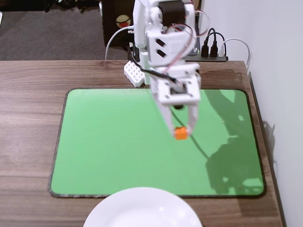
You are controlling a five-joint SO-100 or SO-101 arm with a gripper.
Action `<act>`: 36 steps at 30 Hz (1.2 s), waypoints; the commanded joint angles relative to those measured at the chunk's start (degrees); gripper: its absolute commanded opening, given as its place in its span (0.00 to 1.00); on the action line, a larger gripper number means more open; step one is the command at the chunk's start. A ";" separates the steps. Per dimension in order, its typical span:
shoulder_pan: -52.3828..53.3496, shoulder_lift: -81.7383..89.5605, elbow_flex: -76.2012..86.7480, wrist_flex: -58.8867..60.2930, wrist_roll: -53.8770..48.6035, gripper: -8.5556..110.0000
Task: Grasp a lego block and put it on the plate.
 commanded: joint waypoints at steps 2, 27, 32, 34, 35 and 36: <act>1.67 -0.88 -4.39 -5.62 -2.90 0.12; 8.53 -28.04 -16.44 -19.69 -8.35 0.12; 8.88 -33.93 -20.57 -17.93 -6.33 0.12; 9.05 -35.68 -21.27 -17.49 -5.63 0.12; 9.05 -36.39 -21.27 -17.31 -5.36 0.12; 9.05 -37.00 -21.27 -17.14 -5.10 0.12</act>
